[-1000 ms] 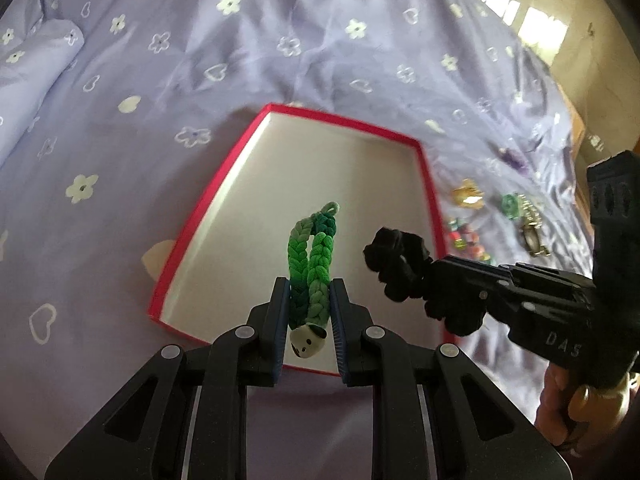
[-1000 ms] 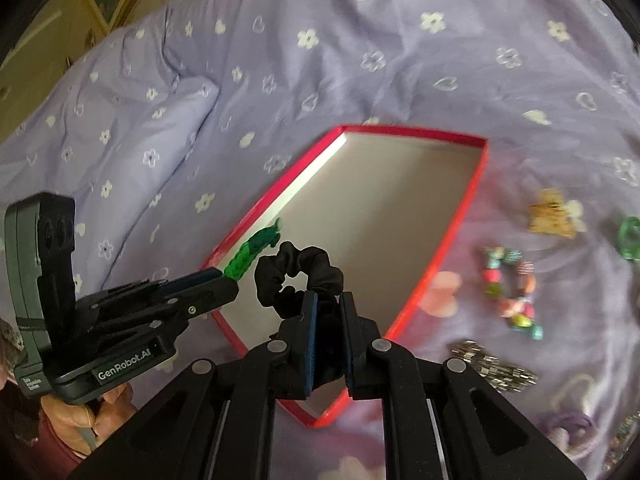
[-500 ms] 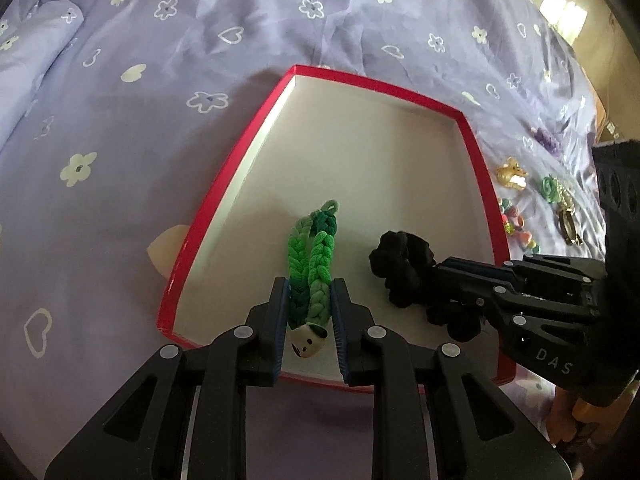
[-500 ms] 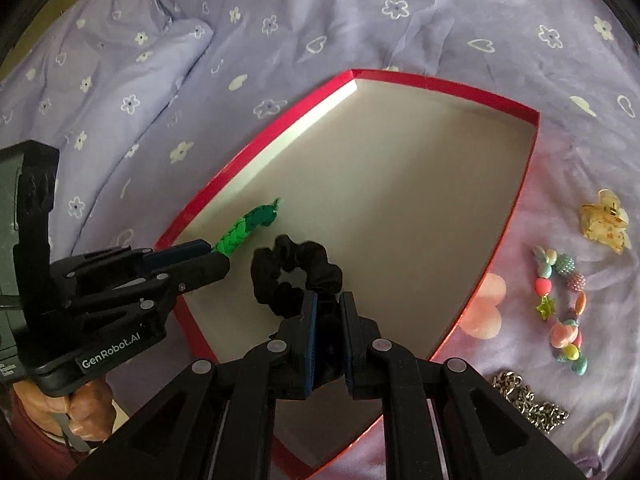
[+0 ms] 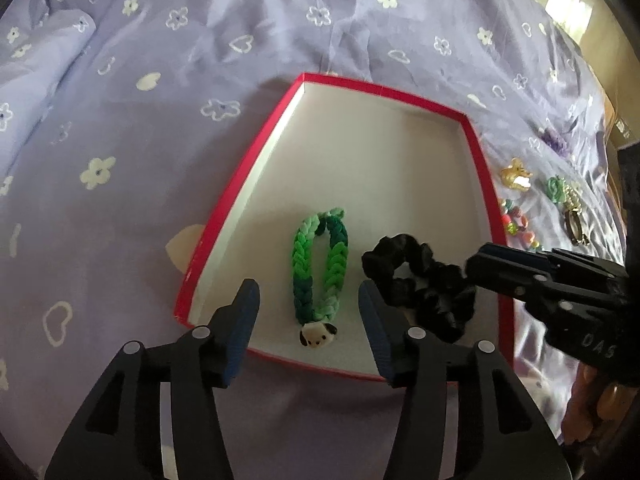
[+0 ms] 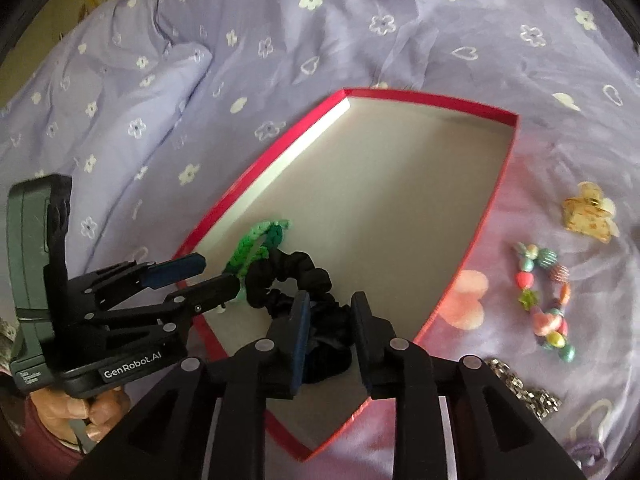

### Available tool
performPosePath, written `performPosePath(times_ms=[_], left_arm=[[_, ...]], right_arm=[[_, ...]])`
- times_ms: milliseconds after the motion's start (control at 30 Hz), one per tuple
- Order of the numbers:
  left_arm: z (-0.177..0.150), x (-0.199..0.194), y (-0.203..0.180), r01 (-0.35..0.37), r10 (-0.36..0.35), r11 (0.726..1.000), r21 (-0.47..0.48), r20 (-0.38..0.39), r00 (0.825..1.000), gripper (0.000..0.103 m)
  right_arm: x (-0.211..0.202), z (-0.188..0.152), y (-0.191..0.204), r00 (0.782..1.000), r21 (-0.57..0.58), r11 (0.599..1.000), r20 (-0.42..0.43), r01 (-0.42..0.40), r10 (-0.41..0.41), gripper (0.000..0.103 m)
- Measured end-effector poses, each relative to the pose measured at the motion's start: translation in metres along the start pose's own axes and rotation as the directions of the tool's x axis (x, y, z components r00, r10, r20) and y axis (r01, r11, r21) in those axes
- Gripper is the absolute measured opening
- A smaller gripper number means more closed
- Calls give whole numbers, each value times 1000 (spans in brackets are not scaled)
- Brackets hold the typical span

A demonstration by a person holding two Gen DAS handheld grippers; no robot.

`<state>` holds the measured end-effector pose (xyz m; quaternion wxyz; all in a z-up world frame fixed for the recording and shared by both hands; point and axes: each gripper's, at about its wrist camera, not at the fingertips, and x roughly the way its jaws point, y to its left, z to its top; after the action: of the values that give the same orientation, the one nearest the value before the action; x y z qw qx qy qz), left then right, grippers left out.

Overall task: Organize jewelry
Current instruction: 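Carry both items into the red box and open both tools, then grasp the yellow hair claw with the left tool while the right tool grasps the pearl crown bracelet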

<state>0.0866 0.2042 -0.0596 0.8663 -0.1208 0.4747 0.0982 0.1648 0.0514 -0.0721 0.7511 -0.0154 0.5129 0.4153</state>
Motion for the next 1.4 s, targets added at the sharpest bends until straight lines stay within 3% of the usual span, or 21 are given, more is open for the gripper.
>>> performPosePath(times_ms=[133,467,1000,1400], left_arm=[[1,-14,-6,24,-23,1000,-18,30,999,54],[1,-32,-50,118,-117,993,-3,67,991,59],[10,-22,-129,172,-179,973,156,31,983,60],[42,4,-176,178,-186,949,258,6,982,70]], right_arm=[[-28,-7,-12,998,42,999,64,-6,3,39],[-86,-36,-64,988,169,984,137,46,-70,44],[-148,-77,-151,958,336,932,197,135,-210,44],[-161,-64,-206,931,407,894,219,185,-292,46]])
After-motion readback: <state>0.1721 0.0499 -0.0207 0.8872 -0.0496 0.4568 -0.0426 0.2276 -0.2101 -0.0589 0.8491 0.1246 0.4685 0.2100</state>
